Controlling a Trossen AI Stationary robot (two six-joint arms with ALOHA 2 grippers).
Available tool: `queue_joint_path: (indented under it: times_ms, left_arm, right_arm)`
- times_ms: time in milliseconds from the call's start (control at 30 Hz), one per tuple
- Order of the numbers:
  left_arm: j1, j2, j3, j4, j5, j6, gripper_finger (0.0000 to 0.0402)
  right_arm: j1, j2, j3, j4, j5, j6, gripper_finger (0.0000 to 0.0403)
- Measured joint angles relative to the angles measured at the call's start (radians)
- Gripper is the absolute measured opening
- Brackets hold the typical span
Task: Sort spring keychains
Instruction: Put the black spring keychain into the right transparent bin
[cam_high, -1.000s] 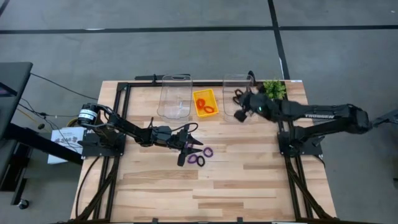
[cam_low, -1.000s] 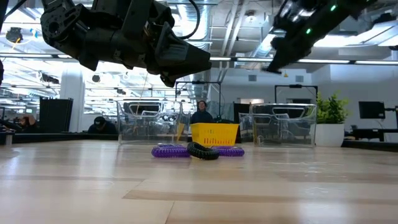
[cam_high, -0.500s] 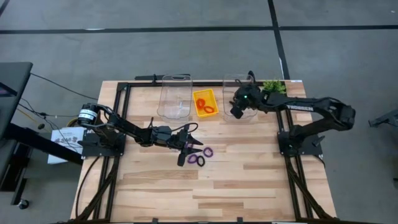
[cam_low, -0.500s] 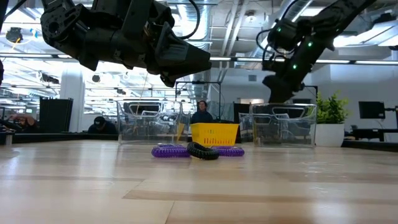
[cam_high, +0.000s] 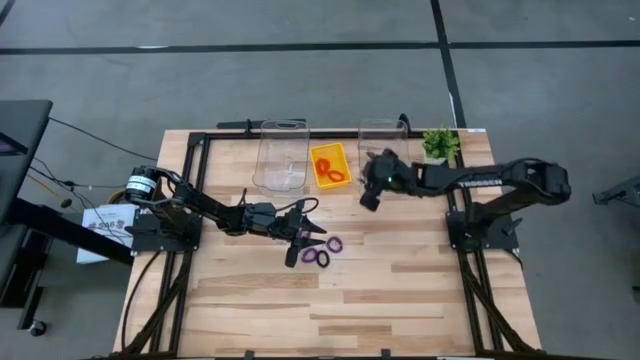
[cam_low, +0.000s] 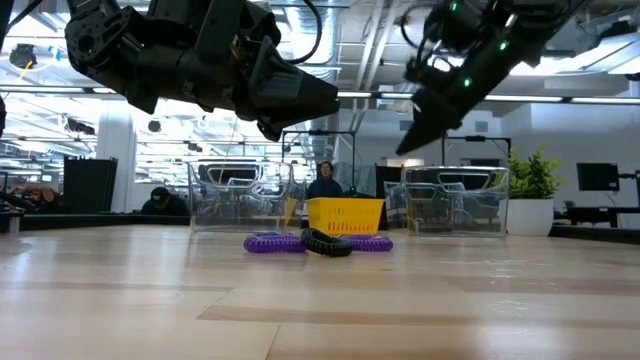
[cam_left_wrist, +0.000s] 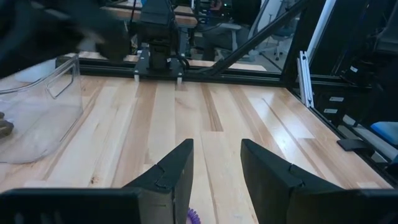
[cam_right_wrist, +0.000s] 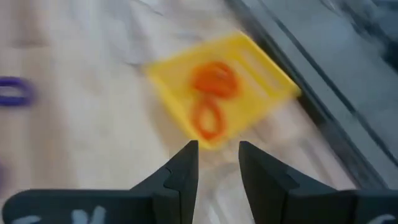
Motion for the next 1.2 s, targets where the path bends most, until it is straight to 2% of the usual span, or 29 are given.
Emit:
queue_joint_path:
  times_ms: [133, 367, 567, 900, 1067, 1200]
  left_arm:
    - [0.0, 0.0, 0.0, 0.0, 0.0, 0.0, 0.0131]
    - [0.0, 0.0, 0.0, -0.001, 0.0, 0.0, 0.0131]
    - [0.002, 0.0, 0.0, 0.0, 0.0, 0.001, 0.0131]
    - [0.013, 0.0, 0.0, -0.007, 0.0, 0.0, 0.0131]
    - [0.013, 0.0, -0.001, -0.009, 0.0, 0.0, 0.0131]
    - [0.013, 0.0, -0.001, -0.009, 0.0, 0.001, 0.0131]
  right_arm:
    - [0.116, 0.002, 0.0, 0.049, -0.025, -0.058, 0.0108]
    - [0.281, 0.002, 0.0, 0.058, -0.23, -0.084, 0.0108]
    - [0.386, 0.07, 0.0, 0.14, -0.241, -0.108, 0.0108]
    - [0.442, 0.376, 0.0, 0.503, -0.242, -0.205, 0.0108]
    - [0.441, 0.466, 0.0, 0.545, -0.252, -0.205, 0.0108]
    - [0.441, 0.526, 0.01, 0.575, -0.301, -0.205, 0.0108]
